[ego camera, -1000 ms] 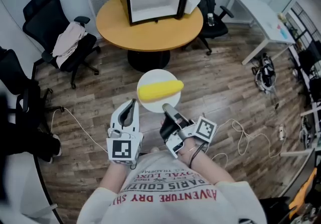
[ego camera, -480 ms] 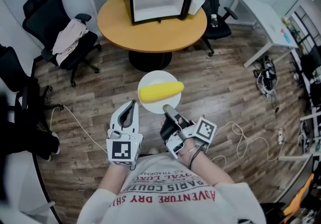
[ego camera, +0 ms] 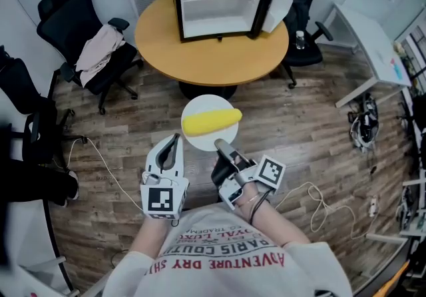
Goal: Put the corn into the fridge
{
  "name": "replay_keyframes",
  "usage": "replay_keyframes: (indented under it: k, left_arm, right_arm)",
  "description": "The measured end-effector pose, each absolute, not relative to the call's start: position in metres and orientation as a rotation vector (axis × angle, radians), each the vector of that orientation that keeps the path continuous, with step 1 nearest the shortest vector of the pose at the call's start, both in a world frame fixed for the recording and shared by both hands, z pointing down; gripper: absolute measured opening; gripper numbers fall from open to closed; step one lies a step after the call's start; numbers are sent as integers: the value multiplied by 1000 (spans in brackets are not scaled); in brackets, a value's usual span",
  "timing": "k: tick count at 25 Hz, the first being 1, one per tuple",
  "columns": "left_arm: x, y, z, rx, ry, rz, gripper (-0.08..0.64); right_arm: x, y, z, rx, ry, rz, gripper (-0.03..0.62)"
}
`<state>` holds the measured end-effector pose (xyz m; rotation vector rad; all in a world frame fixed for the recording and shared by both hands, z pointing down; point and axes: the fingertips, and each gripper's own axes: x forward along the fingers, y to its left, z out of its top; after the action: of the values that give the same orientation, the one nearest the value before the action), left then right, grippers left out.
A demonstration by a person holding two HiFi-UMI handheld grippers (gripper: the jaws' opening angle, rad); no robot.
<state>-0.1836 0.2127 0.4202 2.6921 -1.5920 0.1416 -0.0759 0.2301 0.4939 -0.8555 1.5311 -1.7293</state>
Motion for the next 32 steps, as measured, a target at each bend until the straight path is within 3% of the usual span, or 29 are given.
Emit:
replay_keyframes:
  k: [16,32]
  left_arm:
    - [-32,30,406,2585,-1776,116,25]
    - [-41,-143,415,2585,-1795,108,25]
  right_arm:
    - [77,30,483,-796,1663,-1832,37]
    - [73,-135,493,-819,1667,-1841,37]
